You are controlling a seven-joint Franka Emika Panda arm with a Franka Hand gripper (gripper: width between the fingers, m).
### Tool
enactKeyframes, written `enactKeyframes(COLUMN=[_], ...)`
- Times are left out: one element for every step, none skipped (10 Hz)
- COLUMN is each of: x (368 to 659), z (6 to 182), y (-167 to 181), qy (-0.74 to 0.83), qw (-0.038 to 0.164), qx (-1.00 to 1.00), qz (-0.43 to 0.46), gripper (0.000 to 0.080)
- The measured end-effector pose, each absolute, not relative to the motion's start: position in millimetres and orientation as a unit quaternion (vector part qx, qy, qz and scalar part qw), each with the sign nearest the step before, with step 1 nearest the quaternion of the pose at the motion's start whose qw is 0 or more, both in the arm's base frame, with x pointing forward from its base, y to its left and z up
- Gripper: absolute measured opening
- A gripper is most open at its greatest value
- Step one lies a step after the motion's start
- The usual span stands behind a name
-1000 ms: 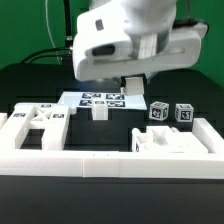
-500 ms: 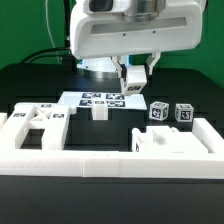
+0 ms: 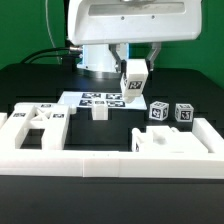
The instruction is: Assemble chair
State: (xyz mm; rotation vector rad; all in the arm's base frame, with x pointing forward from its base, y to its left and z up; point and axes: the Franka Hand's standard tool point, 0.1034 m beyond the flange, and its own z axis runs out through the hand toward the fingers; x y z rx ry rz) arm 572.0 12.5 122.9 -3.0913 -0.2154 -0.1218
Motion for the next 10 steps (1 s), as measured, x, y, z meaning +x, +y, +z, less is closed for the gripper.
enactKeyframes(x=[574, 579, 588, 601, 612, 615, 615, 615, 616, 615], z=[122.6, 122.1, 119.5, 119.7, 122.8, 124.0, 123.5, 123.5, 123.6, 121.6], y=[11, 9, 16, 30, 38, 40, 40, 40, 39, 41], qy=[-0.068, -0.070, -0.071, -0.074, -0.077, -0.075, -0.076, -0.076, -0.077, -0.074], qw=[0.017, 0.010, 0.007, 0.009, 0.011, 0.013, 0.013, 0.013, 0.010, 0.011], qx=[-0.995, -0.992, -0.987, -0.983, -0.980, -0.979, -0.979, -0.979, -0.977, -0.977], qz=[-0.066, -0.108, -0.143, -0.166, -0.185, -0.187, -0.186, -0.189, -0.201, -0.199], gripper=[0.0287, 0.0287, 0.0287, 0.0287, 0.0287, 0.0287, 0.0287, 0.0287, 0.0287, 0.0287])
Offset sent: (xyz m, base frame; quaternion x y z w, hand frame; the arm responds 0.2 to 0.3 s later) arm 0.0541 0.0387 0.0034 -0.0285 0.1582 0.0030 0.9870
